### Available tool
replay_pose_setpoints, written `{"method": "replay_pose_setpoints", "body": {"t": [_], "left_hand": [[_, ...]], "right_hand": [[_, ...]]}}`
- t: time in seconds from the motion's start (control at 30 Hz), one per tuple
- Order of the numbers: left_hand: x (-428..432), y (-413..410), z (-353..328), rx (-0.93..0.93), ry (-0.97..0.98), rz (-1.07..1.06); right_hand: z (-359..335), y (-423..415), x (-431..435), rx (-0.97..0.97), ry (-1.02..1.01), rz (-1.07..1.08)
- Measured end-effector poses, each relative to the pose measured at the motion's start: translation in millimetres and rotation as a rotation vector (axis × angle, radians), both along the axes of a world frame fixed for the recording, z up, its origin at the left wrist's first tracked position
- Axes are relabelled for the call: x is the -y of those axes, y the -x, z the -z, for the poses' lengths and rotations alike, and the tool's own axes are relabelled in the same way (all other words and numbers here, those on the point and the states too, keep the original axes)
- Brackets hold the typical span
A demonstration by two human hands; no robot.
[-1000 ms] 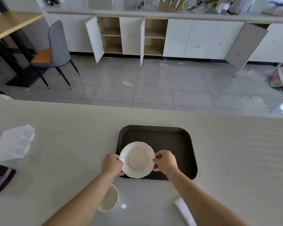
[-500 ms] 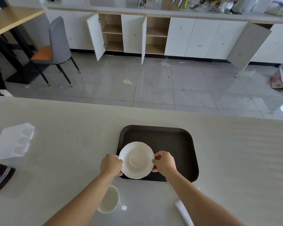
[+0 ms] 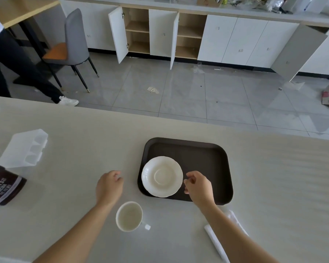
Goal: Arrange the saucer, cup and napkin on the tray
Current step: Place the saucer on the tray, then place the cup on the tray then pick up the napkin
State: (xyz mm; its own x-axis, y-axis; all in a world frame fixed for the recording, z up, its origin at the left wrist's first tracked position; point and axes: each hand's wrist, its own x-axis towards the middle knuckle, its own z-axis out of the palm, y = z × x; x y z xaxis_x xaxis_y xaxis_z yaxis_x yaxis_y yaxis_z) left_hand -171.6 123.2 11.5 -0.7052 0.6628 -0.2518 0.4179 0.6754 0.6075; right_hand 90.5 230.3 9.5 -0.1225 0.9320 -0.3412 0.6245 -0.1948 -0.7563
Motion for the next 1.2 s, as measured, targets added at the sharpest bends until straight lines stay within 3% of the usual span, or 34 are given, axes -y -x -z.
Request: {"method": "replay_pose_setpoints", "body": {"t": [0.13,0.23,0.47,0.8,1.2], "left_hand": [[38.3,20.8,27.5,-0.281,0.173,0.073],[57.6,22.4,48.0,-0.346,0.364,0.174],[71.7,6.9,70.8,-0.396,0.237,0.171],[72.3,12.5,79.4,-0.457,0.203,0.141],[73.1,12.1,82.6,-0.462,0.183,0.125]], "right_hand": [[-10.4,-0.5,37.5,-0.075,-0.017,-0.113],[-12.7,3.9,67.4,-0.072,0.029,-0.308],[-14.0,10.6,105.9,-0.009,0.052,-0.634],[2.8,31.3,131.3,-0.01,-0.183,-0.631],[9.2,33.8,125.9,-0.02,-0.21,-0.55]]}}
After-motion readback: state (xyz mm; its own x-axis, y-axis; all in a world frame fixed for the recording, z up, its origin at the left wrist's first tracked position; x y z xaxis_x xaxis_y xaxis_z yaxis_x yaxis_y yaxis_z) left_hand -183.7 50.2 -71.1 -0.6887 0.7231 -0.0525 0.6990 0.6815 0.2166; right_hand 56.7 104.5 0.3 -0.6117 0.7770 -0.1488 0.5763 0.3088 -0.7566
